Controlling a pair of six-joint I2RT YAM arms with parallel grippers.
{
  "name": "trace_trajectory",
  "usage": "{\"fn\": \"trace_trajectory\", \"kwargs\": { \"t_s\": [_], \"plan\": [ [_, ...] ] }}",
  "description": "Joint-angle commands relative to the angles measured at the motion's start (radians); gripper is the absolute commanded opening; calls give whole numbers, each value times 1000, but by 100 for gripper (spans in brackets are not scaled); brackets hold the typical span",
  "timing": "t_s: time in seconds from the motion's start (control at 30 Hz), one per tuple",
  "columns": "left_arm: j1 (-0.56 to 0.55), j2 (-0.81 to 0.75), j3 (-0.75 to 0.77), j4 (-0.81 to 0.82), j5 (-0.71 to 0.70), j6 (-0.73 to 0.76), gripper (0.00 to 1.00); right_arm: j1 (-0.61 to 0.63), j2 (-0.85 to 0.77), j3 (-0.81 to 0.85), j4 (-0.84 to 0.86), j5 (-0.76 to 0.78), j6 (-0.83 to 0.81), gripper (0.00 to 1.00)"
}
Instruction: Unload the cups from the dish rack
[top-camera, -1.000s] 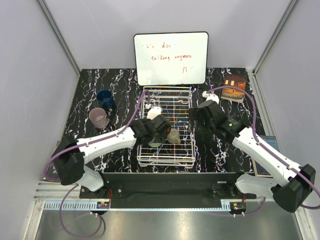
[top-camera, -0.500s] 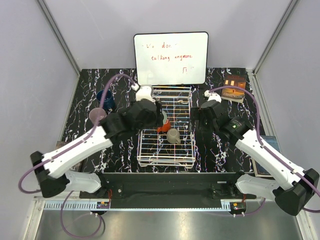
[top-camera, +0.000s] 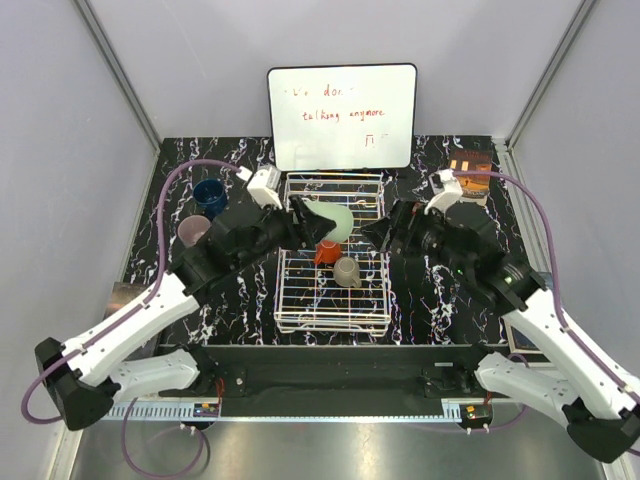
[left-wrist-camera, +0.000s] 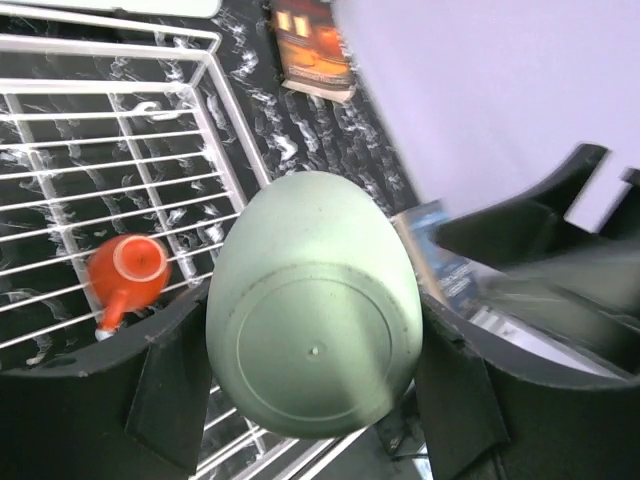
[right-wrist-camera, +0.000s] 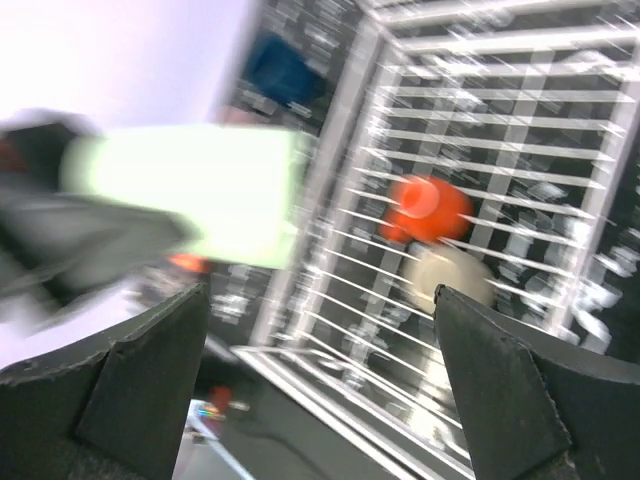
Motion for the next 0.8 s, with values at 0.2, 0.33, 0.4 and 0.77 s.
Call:
{"fn": "trace_trajectory", "kwargs": {
  "t_s": [0.2,0.33,0.4,0.77],
  "plan": [
    [207,-58,-251,728,492,-350,0,-81,-83,-119,384,-286,260,100],
    [228,23,-308,987,595,-467,0,-105,-80,-165,460,-323,311,97],
    [230,42,-302,1012,641,-484,0,-106,-60,-151,468,-352,301,95],
    [228,69,-297,993,692,-472,0,-107,-2,-82,494,-363,220,84]
  ]
}}
